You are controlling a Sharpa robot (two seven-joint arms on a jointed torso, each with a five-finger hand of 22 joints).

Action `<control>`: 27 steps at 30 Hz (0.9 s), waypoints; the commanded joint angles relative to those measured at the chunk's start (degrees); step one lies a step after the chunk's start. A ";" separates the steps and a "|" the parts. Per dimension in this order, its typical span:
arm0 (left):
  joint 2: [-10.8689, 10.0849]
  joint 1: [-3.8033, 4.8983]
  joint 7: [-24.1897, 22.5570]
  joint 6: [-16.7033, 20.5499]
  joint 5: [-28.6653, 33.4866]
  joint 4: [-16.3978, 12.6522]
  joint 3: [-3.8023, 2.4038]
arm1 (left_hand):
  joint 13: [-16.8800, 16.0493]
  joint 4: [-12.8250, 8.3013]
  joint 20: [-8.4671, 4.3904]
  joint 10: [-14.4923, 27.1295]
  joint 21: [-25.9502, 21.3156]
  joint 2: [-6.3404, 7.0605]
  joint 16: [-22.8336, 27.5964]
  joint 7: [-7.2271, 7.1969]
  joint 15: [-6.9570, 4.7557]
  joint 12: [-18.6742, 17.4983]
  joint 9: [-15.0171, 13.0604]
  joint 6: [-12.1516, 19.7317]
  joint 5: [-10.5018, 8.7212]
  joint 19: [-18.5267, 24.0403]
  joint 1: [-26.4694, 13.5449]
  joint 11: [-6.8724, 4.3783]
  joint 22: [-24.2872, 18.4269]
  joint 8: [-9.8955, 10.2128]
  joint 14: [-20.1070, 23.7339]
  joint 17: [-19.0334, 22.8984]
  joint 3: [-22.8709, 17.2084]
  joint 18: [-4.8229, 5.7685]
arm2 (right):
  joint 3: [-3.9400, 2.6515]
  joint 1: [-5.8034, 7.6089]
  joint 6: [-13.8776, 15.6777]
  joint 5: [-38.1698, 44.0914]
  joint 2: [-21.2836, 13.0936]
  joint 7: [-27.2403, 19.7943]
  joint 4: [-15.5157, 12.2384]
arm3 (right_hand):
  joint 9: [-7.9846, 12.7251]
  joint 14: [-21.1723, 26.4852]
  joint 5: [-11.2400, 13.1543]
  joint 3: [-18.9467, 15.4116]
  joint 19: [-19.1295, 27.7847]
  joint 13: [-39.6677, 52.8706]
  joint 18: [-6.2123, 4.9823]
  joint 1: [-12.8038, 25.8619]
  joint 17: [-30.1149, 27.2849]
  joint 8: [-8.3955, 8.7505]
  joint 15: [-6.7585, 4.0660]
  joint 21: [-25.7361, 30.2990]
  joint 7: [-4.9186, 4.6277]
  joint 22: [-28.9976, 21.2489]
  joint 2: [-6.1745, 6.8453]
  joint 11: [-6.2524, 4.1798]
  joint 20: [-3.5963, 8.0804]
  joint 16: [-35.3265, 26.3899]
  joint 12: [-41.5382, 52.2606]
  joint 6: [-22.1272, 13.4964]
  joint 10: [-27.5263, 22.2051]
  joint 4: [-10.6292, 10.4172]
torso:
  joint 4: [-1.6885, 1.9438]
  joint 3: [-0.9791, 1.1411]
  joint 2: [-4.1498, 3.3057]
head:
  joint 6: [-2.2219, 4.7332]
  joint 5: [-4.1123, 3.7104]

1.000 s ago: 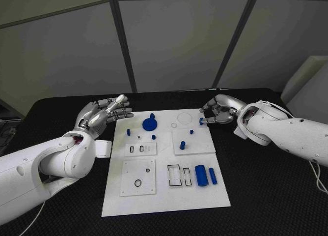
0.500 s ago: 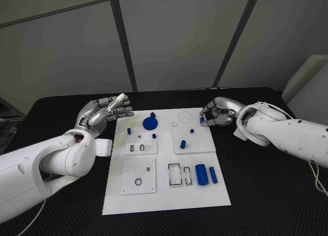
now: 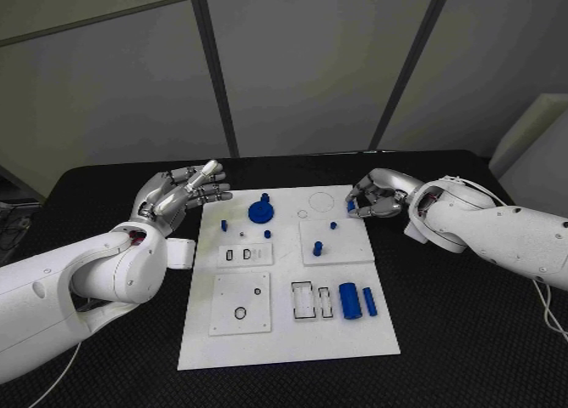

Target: Assemble the parts on the task board

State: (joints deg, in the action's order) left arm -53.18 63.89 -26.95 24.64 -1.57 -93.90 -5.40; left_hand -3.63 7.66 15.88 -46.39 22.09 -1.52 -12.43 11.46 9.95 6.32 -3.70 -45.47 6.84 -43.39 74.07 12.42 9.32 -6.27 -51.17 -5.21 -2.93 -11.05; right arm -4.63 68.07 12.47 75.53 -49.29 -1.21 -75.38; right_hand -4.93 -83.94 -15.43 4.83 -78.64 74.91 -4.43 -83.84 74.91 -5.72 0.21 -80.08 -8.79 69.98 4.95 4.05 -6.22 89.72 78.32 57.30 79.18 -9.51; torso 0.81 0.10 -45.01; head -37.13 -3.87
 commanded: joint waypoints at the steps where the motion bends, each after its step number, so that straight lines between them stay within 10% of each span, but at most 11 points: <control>1: 0.03 0.08 -0.33 -0.59 -0.45 -0.03 -0.05 | -0.02 -0.37 0.00 -0.03 -0.21 0.16 0.36 2.90 0.04 -0.30 -0.03 -0.33 -0.26 0.33 0.51 0.05 -0.08 0.23 0.09 0.07 0.10 0.79 | -0.02 0.05 -0.23 0.46 0.10 0.08 0.09 | -0.15 -6.06 -0.43 0.23 -0.37 0.66 0.45 0.01 15.09 -0.49 -0.42 -0.13 0.11 0.11 -0.72 -0.22 0.20 0.28 0.32 0.98 0.48 0.21 | 0.01 -0.01 0.03 | -0.04 0.03; 27: -0.07 0.07 -0.26 -0.66 -0.45 0.02 -0.05 | -0.01 -0.43 0.01 -0.03 -0.22 0.09 0.39 2.92 0.04 -0.34 -0.02 -0.27 -0.26 0.37 0.56 0.06 -0.10 0.29 0.09 0.07 0.11 0.78 | -0.05 0.02 4.10 1.30 -0.12 2.29 -2.38 | -0.26 -6.06 2.61 3.08 -0.71 0.76 0.56 -1.77 15.09 -1.65 -1.31 -0.39 1.16 0.73 -3.99 -1.21 1.05 0.28 0.22 3.18 0.64 1.45 | -0.10 0.07 0.12 | -0.43 0.23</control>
State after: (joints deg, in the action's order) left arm -53.23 63.89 -26.93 24.64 -1.59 -93.84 -5.40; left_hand -3.63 7.50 15.88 -46.39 22.09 -1.52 -12.43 11.46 9.95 6.32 -3.70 -45.46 6.84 -43.39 74.06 12.42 9.27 -6.27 -51.18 -5.21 -2.77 -11.06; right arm -4.65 68.03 14.11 76.27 -49.30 -0.09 -77.02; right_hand -5.14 -83.94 -12.92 7.62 -79.25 75.09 -4.44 -85.40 74.91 -7.26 -0.64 -80.31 -7.47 70.68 1.66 3.28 -5.62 89.72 78.54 60.07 79.95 -8.04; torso 0.81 0.15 -44.97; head -37.52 -3.72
